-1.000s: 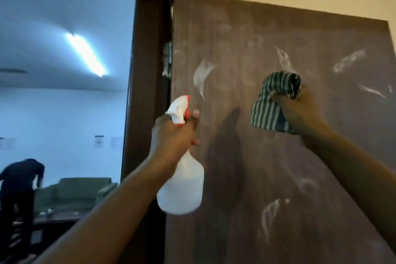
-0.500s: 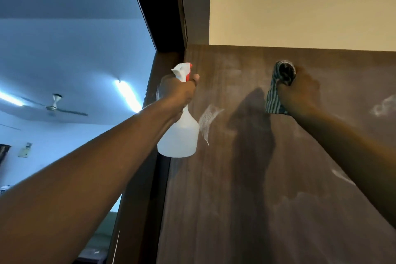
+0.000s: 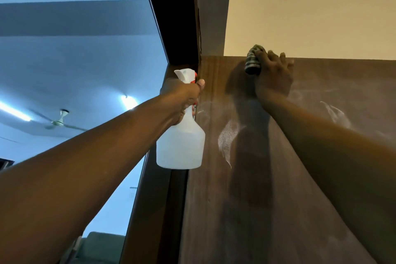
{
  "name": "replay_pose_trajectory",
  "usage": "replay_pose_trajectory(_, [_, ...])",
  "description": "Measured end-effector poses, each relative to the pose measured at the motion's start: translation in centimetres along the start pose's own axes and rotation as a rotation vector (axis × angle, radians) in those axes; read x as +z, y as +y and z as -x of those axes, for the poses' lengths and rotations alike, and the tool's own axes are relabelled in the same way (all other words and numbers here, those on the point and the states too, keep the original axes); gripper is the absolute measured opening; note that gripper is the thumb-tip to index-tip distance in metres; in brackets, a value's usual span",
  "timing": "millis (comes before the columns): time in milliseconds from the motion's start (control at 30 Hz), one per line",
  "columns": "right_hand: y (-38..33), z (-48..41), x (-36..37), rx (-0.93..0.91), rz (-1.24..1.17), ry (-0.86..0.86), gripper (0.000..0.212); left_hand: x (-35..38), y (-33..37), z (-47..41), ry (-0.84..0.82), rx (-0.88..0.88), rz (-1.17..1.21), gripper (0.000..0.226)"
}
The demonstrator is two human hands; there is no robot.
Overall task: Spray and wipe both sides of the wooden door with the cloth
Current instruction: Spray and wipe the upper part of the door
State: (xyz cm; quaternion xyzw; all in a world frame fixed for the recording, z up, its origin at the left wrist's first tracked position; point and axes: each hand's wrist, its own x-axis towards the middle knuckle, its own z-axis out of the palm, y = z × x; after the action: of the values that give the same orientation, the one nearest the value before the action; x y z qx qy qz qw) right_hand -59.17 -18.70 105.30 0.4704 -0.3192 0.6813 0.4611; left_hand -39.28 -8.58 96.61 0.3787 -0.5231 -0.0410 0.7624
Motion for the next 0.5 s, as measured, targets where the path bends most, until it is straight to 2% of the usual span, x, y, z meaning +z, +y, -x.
replay_pose_trajectory(100, [-2.6, -0.7, 1.9, 0.099, -0.035, -0.055, 0.045, -1.4, -0.4, -0.5, -0.068, -0.026, 0.009, 0.047])
replay_pose_trajectory(233, [-7.3, -2.3, 3.0, 0.037, -0.111, -0.196, 0.039, -2.6, -0.5, -1.2, -0.037, 0.044, 0.011, 0.048])
replay_pose_trajectory(333, [-10.6, -3.0, 3.7, -0.217, -0.124, -0.363, 0.042, -2.6, 0.1, -1.5, -0.011, 0.112, 0.003, 0.048])
replay_pose_trajectory(400, [-11.4, -2.1, 3.5, -0.383, -0.061, -0.442, 0.054, -2.5, 0.5, -1.4, -0.003, 0.153, -0.001, 0.047])
replay_pose_trajectory(500, [-9.0, 0.7, 2.5, -0.533, -0.014, -0.499, 0.059, -1.9, 0.3, -0.8, -0.025, 0.163, -0.022, 0.046])
